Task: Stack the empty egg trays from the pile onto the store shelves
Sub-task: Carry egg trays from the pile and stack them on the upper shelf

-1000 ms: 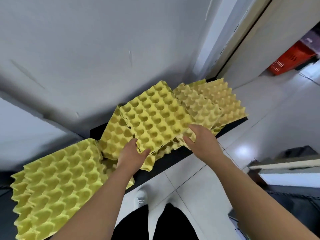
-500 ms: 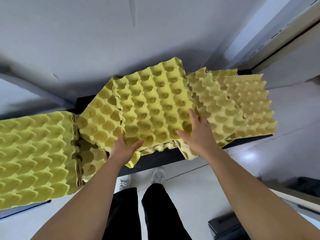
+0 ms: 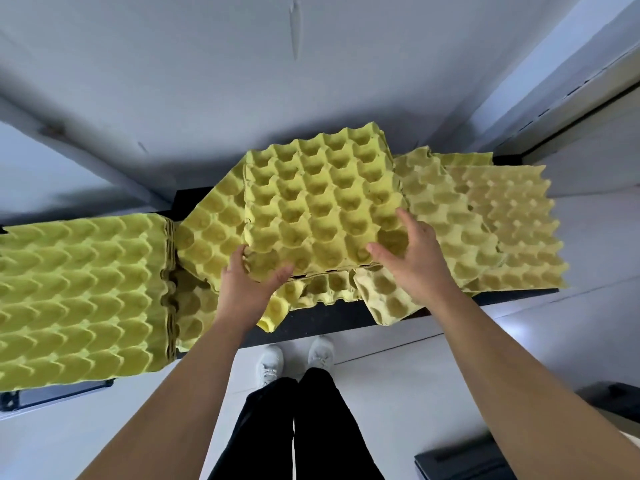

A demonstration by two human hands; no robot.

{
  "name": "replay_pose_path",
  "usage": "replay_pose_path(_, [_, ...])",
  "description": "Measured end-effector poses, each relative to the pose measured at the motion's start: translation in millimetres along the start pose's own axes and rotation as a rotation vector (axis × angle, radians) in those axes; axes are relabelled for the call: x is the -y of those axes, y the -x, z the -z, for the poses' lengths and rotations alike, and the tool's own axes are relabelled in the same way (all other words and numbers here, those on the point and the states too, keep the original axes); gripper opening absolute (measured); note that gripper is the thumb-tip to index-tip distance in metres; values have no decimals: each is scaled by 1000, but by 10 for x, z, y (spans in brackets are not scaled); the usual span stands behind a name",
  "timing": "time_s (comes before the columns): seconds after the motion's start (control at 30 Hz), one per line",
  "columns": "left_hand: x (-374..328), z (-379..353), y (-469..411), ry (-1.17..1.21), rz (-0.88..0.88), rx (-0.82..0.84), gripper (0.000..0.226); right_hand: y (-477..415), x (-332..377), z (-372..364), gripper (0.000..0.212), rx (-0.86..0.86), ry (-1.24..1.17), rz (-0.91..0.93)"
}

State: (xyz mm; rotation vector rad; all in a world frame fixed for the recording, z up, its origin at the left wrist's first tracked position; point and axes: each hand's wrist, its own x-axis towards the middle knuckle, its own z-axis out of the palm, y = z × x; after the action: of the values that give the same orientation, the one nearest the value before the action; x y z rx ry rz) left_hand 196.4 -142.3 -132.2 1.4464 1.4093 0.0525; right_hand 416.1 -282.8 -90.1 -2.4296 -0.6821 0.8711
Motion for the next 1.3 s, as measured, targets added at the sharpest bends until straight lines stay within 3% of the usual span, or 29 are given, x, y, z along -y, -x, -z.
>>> replay_pose_path(0.3, [-564,899,603,25,-278,-91,107,763,710,357,82,-181,-23,129])
replay_pose_path(0.67, [-966,1889,1878,114,-516,-402,102,1822,1654,856,75,-346,-104,412])
replay_pose_path(0.97, [-655,2582,3168,174,-585,-723,99,2799,2300,1000,62,-323,-145,764])
replay_pose_path(1.3, [-128,3840,4236,201,-696,-1033,85,3856,3407,610,74,-277,-216,1090])
